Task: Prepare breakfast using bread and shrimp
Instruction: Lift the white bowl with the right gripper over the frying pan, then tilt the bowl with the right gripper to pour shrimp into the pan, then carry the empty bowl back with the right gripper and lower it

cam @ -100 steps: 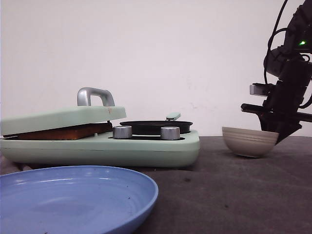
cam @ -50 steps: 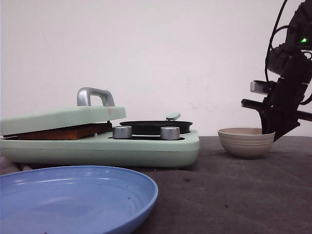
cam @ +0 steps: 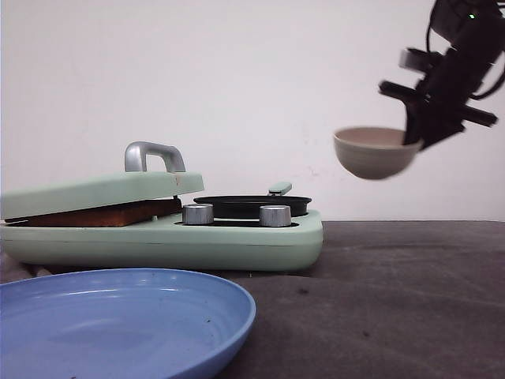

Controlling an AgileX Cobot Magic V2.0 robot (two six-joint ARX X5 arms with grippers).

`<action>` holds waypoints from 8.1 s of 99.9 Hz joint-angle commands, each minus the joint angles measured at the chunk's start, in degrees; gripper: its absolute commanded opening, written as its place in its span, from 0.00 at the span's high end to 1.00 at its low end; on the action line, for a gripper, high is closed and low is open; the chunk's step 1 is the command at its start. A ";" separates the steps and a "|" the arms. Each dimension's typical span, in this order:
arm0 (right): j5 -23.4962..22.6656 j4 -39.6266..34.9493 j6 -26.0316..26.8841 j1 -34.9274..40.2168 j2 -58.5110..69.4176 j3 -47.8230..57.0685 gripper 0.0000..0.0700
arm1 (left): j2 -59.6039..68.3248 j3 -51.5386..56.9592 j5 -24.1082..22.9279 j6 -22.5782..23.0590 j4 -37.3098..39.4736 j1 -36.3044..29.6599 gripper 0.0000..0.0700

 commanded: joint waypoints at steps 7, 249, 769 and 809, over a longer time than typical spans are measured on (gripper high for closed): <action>-1.20 3.85 2.10 2.82 -0.28 0.92 1.00 | 0.46 0.31 -0.31 0.13 -0.68 -0.11 0.40; 48.59 67.73 -62.42 35.39 3.61 -12.98 1.00 | 0.61 0.31 -0.26 5.33 -6.14 -0.11 0.40; 4.52 -17.42 0.57 -0.17 5.68 -2.84 0.99 | 0.74 -0.70 -0.44 4.57 -6.10 -0.11 0.40; 3.93 -17.44 0.28 0.11 7.93 -2.86 0.99 | 0.74 -0.70 -0.44 4.57 -6.12 -0.11 0.40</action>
